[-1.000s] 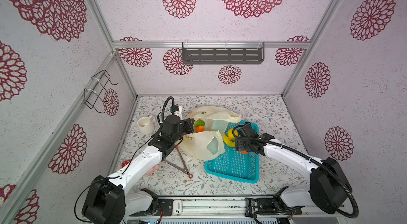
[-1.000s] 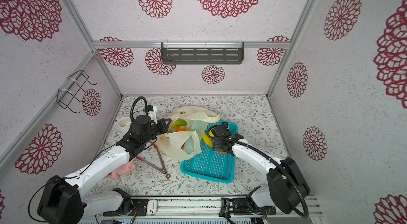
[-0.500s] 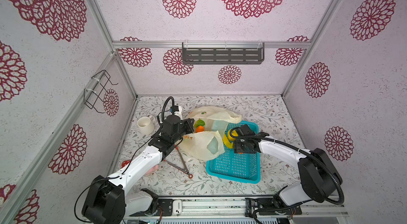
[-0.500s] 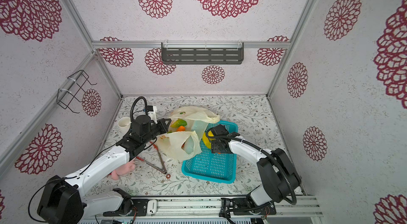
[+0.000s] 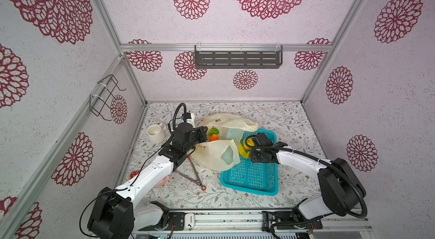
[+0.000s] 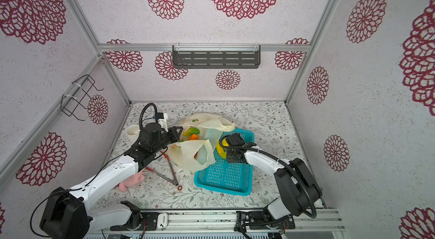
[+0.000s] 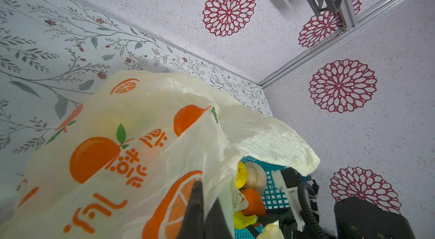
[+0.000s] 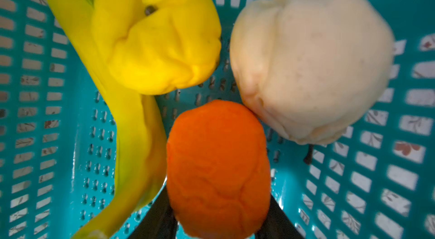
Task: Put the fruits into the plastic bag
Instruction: 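Grasp the large orange fruit with the right gripper and drop it into the bag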
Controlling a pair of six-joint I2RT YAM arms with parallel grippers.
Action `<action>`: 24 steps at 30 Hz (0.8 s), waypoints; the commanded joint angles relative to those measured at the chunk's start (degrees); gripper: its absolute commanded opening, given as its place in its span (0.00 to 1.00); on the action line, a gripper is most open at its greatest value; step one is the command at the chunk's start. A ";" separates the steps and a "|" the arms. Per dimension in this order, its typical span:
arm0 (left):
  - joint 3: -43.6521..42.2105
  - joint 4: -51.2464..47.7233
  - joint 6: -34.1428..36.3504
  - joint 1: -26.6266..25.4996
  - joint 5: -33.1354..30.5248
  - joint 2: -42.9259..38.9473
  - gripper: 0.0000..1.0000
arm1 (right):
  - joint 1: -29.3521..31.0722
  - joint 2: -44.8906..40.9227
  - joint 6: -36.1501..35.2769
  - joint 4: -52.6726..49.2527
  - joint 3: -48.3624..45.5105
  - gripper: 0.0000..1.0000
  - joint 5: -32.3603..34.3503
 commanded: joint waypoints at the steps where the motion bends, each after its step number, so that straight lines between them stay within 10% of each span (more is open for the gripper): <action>1: 0.30 0.25 -0.34 -0.26 -0.37 -0.97 0.00 | -0.19 -3.15 0.02 -0.19 0.46 0.42 2.41; 13: 0.39 0.60 0.10 -0.27 0.11 -0.62 0.00 | 1.15 -17.33 -9.06 5.15 1.99 0.42 -18.59; 24: 0.21 0.73 -0.05 -0.43 -0.20 -0.67 0.00 | 4.52 -4.79 -8.15 16.88 10.31 0.43 -23.97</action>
